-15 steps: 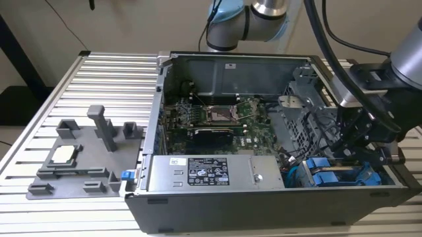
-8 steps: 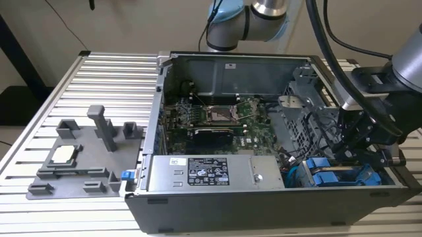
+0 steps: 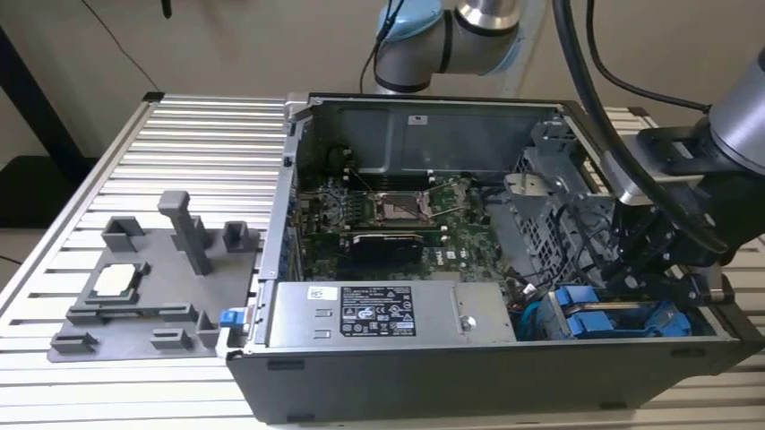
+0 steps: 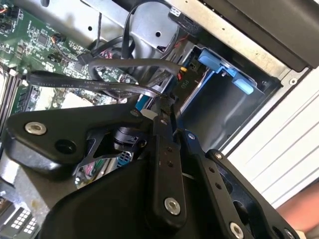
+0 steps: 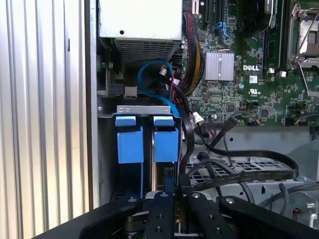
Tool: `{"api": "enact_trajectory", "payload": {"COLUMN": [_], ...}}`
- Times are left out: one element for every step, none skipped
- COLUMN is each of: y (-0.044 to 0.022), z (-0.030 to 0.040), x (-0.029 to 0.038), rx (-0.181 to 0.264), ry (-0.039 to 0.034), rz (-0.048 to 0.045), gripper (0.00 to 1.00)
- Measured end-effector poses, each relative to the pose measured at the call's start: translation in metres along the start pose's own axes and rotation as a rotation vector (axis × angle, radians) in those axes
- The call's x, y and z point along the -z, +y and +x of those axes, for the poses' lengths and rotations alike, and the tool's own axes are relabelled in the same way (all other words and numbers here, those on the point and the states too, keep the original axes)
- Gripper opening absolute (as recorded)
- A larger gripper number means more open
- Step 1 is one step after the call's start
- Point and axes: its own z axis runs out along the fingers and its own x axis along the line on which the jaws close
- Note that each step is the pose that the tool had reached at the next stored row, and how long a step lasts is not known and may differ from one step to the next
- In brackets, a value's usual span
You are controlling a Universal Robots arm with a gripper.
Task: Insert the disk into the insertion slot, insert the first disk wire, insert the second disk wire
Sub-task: 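Insert the second disk wire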
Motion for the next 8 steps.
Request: {"api": "enact_trajectory", "payload": {"y": [-0.0001, -0.0002, -0.0003, -0.0004, -0.0004, -0.0005, -0.0004, -0.0004], "z": [0.0002, 0.0003, 0.0004, 0.0006, 0.0007, 0.0009, 0.001, 0.0011], "x": [-0.0004, -0.0009, -0.0016, -0.0023, -0.0031, -0.0038, -0.0043, -0.0047], "rx": [0.0, 0.0, 0.0, 0.0, 0.0, 0.0, 0.0, 0.0], "ry": [0.0, 0.0, -0.0001, -0.0001, 0.0, 0.0005, 0.001, 0.0007], "rz": [0.0, 0.0, 0.0, 0.0, 0.0, 0.0001, 0.0, 0.0], "gripper": [0.16, 0.16, 0.16, 0.16, 0.16, 0.16, 0.16, 0.16]}}
